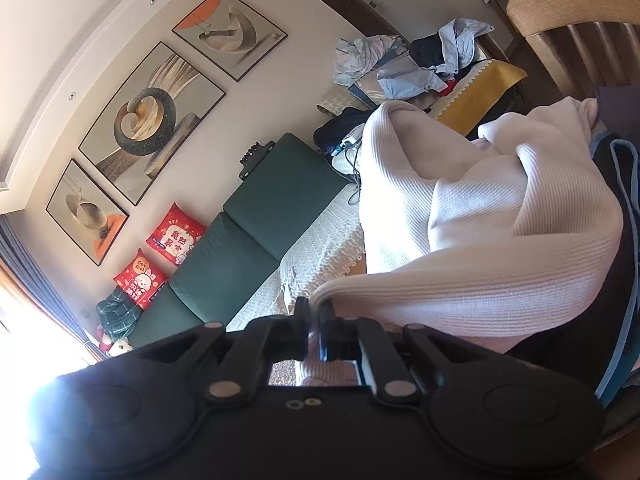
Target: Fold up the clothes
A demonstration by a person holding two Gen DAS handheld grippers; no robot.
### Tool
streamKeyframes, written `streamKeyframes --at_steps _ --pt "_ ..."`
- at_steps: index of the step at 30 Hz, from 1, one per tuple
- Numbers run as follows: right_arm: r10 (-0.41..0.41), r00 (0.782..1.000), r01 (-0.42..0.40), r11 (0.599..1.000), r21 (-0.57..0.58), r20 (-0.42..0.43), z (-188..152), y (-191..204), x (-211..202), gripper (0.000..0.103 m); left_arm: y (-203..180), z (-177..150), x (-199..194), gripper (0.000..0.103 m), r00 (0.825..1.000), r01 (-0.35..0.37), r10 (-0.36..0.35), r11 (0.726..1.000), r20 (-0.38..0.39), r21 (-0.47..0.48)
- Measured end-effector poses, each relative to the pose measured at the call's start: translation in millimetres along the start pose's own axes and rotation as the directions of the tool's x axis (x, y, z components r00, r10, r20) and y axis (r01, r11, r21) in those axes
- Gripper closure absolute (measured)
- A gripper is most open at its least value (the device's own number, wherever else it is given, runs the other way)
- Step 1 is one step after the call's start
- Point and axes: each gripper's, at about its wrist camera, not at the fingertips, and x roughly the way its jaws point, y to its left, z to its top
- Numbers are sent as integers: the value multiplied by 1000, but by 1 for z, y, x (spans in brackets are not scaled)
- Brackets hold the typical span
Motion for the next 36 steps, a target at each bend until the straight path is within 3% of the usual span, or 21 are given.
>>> streamKeyframes --at_steps 5,8,14,18,23,26,28,36 --pt "-41 998 43 998 43 -48 -22 -19 -8 0 29 13 -25 93 992 -97 102 993 78 -63" --pt "-70 992 80 993 87 -108 -40 -35 -4 0 46 23 -40 93 985 -124 135 987 104 -105" --pt "-98 979 137 965 222 -180 -83 -80 9 0 47 37 -55 93 980 -133 149 984 135 -121" --pt "-62 986 111 936 335 -154 -107 -107 17 0 44 43 -59 93 979 -138 152 985 139 -103" --pt "28 995 13 910 415 -94 -119 -115 16 0 43 44 -59 93 979 -139 151 986 135 -93" --pt "16 993 34 916 400 -121 -124 -110 18 0 44 44 -58 93 979 -139 151 986 133 -94" --pt "-29 985 94 918 385 -172 -130 -109 23 0 43 44 -57 93 980 -138 150 986 131 -93" --pt "-40 993 86 882 464 -108 -143 -126 33 0 40 39 -58 93 982 -133 143 987 125 -85"
